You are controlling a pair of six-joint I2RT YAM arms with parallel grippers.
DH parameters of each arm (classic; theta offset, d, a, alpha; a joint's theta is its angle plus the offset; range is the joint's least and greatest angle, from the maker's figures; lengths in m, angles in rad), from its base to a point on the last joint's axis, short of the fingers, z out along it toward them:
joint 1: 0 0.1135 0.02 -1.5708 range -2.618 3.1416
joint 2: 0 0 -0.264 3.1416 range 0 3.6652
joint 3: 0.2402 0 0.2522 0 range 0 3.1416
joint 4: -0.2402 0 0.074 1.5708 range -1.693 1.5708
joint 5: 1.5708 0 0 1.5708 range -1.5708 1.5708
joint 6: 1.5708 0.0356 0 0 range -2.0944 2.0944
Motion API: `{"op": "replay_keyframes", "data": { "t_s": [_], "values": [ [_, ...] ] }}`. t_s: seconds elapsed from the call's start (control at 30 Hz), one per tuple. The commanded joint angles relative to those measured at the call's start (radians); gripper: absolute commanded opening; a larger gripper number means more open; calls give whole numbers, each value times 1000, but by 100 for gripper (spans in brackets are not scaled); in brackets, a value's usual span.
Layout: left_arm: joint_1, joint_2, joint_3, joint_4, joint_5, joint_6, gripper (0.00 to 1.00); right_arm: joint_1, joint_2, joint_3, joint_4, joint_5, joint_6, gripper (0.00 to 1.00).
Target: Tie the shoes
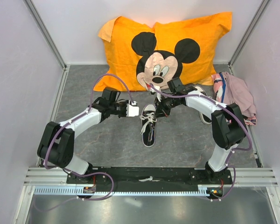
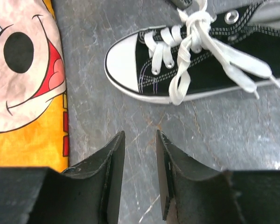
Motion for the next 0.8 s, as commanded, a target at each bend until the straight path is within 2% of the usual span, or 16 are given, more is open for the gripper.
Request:
{"op": "replay_keyframes", "data": {
  "t_s": [0.0, 0.27, 0.47, 0.77],
  "values": [
    [-9, -15, 15, 59, 81, -96, 39, -5, -48, -10, 43, 4, 39, 0],
    [-91, -49, -56, 86, 13, -88, 43, -6, -68, -31, 51, 10, 53, 0],
    [-139, 8, -17, 126, -7, -71, 50, -6, -76, -45, 60, 5, 75, 0],
    [-191, 98, 15, 189, -41, -14, 50, -6, -82, -54, 93, 7, 113, 0]
  ]
}}
